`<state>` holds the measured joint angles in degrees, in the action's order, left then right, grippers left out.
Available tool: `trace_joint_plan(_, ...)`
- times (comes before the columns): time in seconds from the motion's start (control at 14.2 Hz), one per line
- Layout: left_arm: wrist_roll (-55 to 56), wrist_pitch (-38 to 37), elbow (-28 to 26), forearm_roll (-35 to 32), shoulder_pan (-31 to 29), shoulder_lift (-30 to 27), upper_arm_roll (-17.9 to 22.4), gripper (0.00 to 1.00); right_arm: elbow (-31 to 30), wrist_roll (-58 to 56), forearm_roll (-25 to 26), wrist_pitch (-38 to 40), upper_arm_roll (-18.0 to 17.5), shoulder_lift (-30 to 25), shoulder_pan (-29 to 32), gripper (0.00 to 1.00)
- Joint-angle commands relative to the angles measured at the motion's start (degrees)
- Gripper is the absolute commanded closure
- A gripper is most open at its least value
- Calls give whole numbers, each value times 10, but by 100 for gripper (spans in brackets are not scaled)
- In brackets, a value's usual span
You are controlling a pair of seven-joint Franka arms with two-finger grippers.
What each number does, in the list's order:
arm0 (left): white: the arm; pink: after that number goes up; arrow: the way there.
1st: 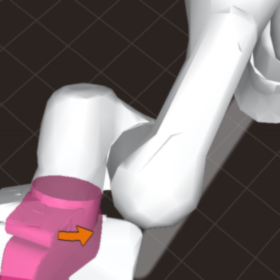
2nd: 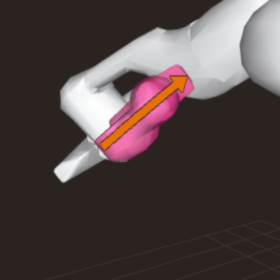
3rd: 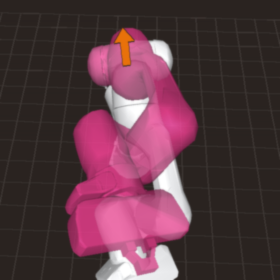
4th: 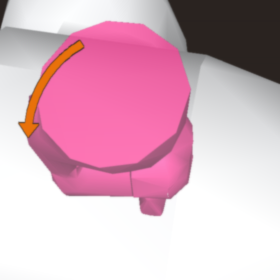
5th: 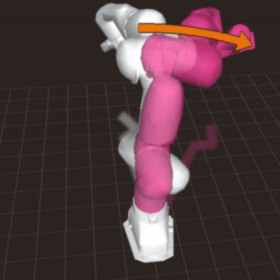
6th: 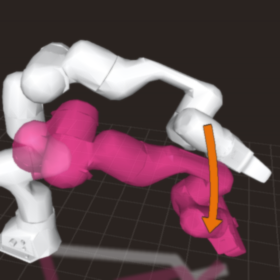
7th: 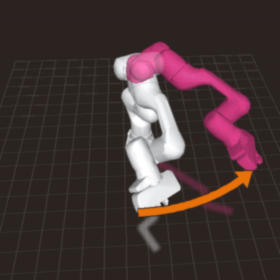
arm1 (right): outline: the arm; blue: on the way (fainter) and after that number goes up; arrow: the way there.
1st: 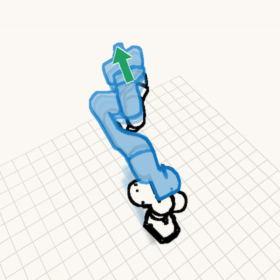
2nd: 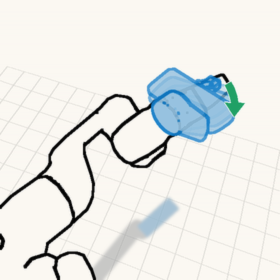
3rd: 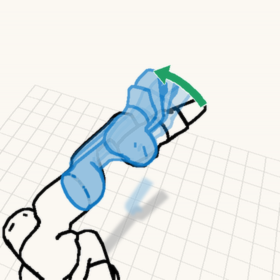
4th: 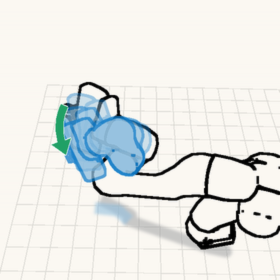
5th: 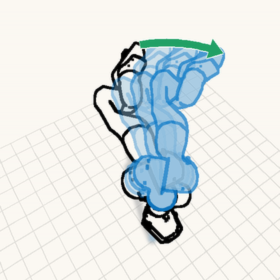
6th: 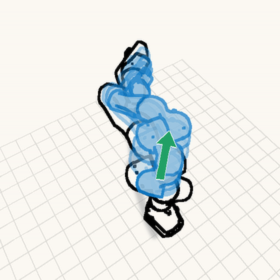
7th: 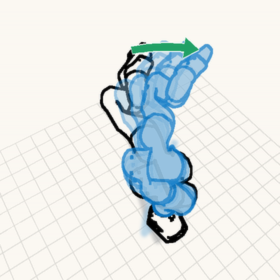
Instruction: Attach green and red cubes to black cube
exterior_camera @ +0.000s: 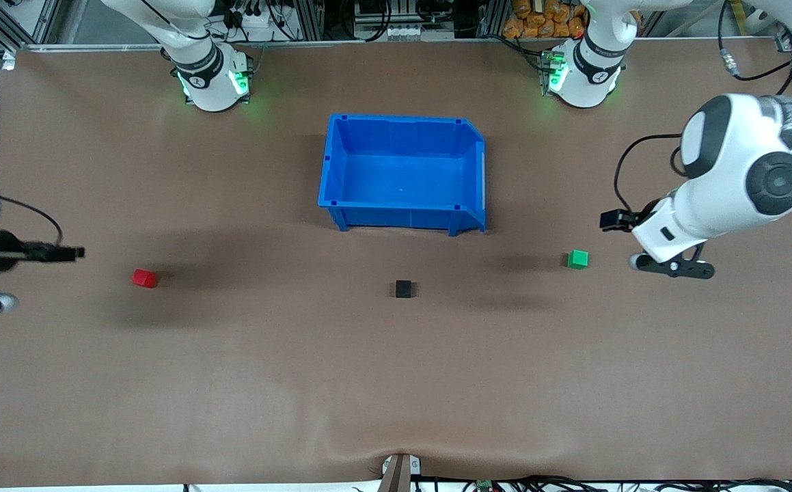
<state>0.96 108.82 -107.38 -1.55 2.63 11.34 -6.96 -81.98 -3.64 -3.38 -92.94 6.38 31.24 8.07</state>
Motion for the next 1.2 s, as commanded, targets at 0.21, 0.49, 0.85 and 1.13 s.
trace_joint_plan(0.21,-5,290,-173,6,-8,26,0,0,17,113,2,-116,-8,122,-22,0)
trace_joint_plan(0.49,-3,466,-221,6,-6,108,1,0,16,114,-4,-113,-8,156,-24,29)
trace_joint_plan(0.85,-4,510,-221,5,-6,140,1,0,-10,105,1,-115,-8,156,-20,33)
trace_joint_plan(1.13,-6,508,-221,5,-6,133,1,0,-26,116,-4,-113,-8,160,-24,92)
